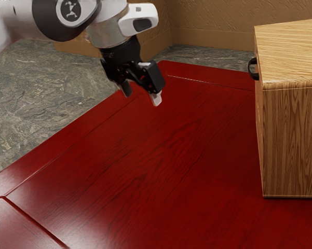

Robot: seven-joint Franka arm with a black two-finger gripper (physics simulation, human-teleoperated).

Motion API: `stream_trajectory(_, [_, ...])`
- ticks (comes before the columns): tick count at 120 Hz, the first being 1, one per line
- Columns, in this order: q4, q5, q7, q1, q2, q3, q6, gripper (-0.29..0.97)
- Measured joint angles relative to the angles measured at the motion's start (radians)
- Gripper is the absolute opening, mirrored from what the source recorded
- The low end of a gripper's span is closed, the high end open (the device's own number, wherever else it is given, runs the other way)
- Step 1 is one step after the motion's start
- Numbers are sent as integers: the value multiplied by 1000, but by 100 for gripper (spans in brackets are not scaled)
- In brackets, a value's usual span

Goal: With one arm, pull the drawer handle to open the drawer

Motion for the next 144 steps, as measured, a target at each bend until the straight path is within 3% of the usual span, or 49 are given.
stream_trajectory(4, [10, 20, -7, 117, 11, -137, 14, 68])
stream_trajectory(10, [38, 54, -13, 407, 28, -455, 32, 68])
stream_trajectory(16, [94, 113, -19, 842, 83, -958, 46, 68])
stream_trajectory(19, [117, 142, -23, 1004, 113, -1155, 56, 68])
stream_trajectory(22, [146, 168, -28, 1106, 148, -1280, 73, 68])
stream_trajectory(26, [199, 196, -35, 1177, 190, -1372, 100, 68])
stream_trajectory(30, [253, 219, -45, 1168, 225, -1372, 131, 68])
stream_trajectory(38, [337, 239, -62, 1074, 300, -1270, 215, 68])
stream_trajectory(45, [384, 233, -74, 1024, 366, -1233, 300, 68])
stream_trajectory(60, [446, 201, -83, 958, 469, -1216, 482, 68])
stream_trajectory(80, [472, 152, -67, 945, 543, -1216, 662, 68])
stream_trajectory(144, [476, 110, -28, 922, 634, -1223, 867, 68])
